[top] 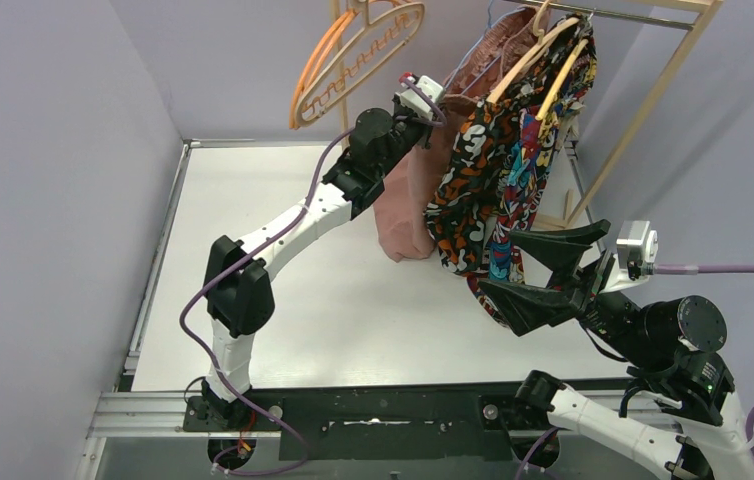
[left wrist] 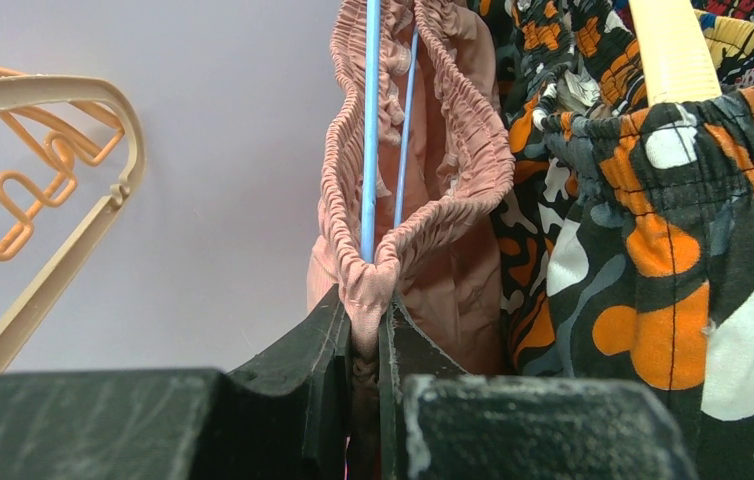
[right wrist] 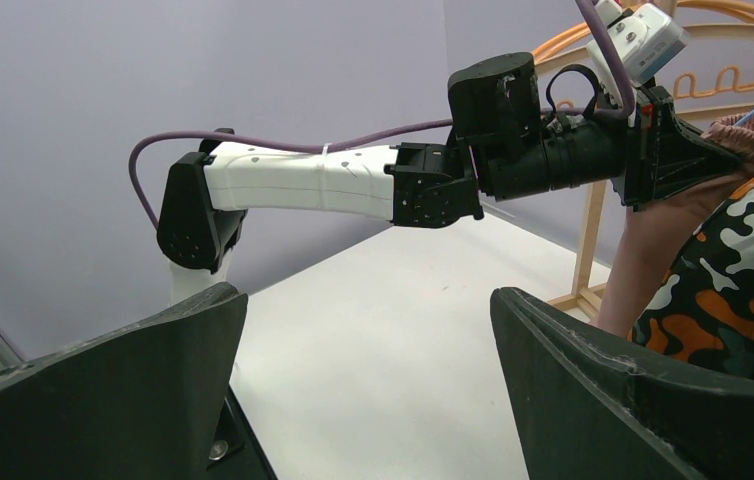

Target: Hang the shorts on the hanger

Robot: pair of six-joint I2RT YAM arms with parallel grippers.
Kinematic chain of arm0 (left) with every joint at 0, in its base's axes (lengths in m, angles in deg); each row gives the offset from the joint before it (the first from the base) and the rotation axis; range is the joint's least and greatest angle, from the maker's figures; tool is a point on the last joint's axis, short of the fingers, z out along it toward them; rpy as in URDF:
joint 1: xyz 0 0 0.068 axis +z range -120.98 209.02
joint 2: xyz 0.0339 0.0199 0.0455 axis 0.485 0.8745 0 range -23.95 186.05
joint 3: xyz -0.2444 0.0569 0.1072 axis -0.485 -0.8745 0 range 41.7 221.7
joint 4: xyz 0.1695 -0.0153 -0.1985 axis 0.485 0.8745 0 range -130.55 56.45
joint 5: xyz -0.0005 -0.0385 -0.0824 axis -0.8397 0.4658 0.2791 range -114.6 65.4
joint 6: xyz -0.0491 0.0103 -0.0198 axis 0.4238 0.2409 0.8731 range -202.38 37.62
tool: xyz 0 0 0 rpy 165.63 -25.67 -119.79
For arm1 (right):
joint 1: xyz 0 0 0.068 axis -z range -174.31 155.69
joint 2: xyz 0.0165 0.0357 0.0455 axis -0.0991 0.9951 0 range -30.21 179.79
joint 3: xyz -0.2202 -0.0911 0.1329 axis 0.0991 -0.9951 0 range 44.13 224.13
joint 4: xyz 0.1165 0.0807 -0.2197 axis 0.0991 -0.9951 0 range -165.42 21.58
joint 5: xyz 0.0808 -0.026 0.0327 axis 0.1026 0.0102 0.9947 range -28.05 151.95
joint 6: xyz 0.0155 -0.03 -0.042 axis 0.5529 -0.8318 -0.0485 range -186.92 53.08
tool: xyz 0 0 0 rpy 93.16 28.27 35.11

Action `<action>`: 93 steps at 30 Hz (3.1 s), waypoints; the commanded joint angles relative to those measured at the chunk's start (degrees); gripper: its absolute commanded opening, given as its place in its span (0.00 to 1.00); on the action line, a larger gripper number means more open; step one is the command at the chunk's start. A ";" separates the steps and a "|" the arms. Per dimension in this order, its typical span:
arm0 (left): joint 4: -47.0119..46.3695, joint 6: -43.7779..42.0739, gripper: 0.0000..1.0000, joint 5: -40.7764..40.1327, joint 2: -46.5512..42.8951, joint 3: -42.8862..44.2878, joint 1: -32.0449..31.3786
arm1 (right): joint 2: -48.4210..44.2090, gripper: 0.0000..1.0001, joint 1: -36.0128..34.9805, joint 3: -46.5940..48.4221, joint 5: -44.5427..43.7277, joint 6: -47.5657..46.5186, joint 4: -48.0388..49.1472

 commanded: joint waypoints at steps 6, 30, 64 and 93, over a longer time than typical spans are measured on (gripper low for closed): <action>-7.31 1.55 0.00 -0.64 -1.35 -0.56 0.17 | -0.31 0.98 0.31 -0.18 -0.21 -0.85 2.85; -4.76 4.20 0.14 2.80 -1.84 1.36 0.01 | -0.49 0.98 0.43 -0.42 -0.06 -0.32 2.83; 22.34 21.55 0.79 -9.09 -58.87 -40.08 -0.54 | 6.26 0.98 0.47 -2.68 -21.25 9.93 -10.37; 34.13 39.25 0.86 -8.02 -79.51 -59.77 -0.52 | 10.54 0.98 0.52 -7.87 -32.47 24.11 -15.77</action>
